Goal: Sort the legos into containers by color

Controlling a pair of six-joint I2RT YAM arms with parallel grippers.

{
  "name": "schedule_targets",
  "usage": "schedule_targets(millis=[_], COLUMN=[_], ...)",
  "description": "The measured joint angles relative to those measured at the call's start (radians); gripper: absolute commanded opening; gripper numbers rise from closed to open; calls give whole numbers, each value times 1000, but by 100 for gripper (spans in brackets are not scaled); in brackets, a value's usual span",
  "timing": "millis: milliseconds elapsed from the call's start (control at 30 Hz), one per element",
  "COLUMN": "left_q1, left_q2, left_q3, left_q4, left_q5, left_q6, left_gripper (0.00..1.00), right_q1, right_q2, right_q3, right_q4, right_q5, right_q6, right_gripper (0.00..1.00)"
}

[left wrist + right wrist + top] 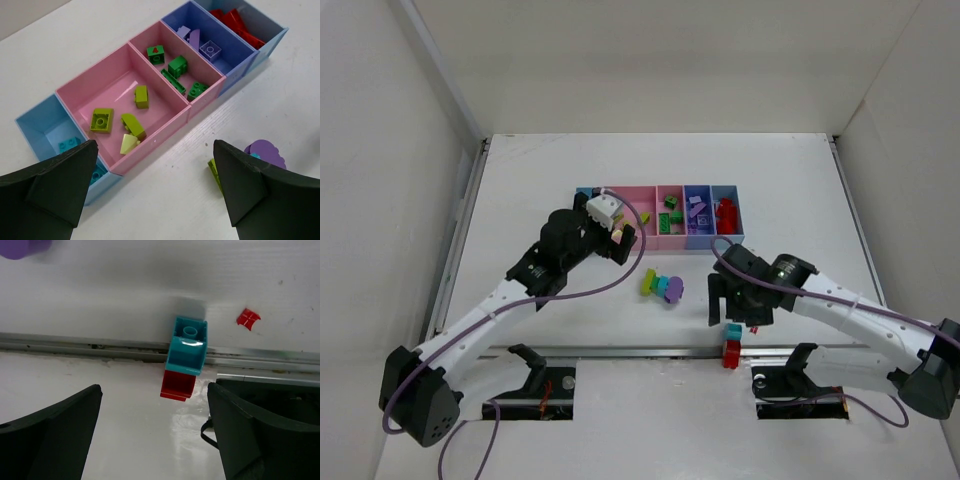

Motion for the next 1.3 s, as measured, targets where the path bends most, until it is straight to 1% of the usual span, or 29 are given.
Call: schedule_targets(millis=[67,167,267,333,400,433,500,633,733,767,867,900,967,1033,1100,1133,1167,1233,1300], left_q1=[0,0,0,0,0,0,0,0,0,0,0,0,0,0,0,0,0,0,0], left_q2=[-53,-126,-177,-196,-210,-217,-231,-258,-268,-269,-272,-274,-278,-280,-285,-288,-290,-290,-290], left_q3=[-31,-62,-81,-82,-84,-87,-93,-105,-110,-111,-111,-112,-113,-114,-122,-127,-130,-136,-139], left_q4=[3,16,26,27,26,26,26,18,9,8,3,2,0,-3,-6,-10,-17,-28,-43], left_q5=[-2,3,14,19,22,23,24,37,44,45,48,48,49,58,76,88,105,139,202], left_q6=[-3,-8,-15,-20,-23,-26,-27,-34,-33,-32,-28,-27,-24,-19,-12,-7,-3,6,11], left_gripper=[100,100,100,100,100,100,100,100,100,100,100,100,100,93,80,70,67,67,79], right_q1=[4,3,3,3,3,3,3,3,3,3,3,3,3,3,3,3,3,3,3], right_q2=[-26,-39,22,72,117,134,157,198,232,236,238,238,239,240,239,235,228,189,119], right_q3=[-38,-101,-147,-165,-166,-165,-159,-135,-125,-125,-124,-124,-124,-123,-118,-107,-87,-29,30], right_q4=[-3,-2,18,42,63,75,92,124,149,154,167,171,174,178,177,176,174,183,227], right_q5=[-5,-10,-12,-8,6,17,41,68,76,77,77,77,75,71,70,71,71,74,74], right_q6=[51,96,109,111,112,111,111,95,79,75,68,64,58,47,32,26,14,-17,-66], right_gripper=[88,88,88,85,79,74,73,64,49,37,23,13,0,0,0,0,0,0,0])
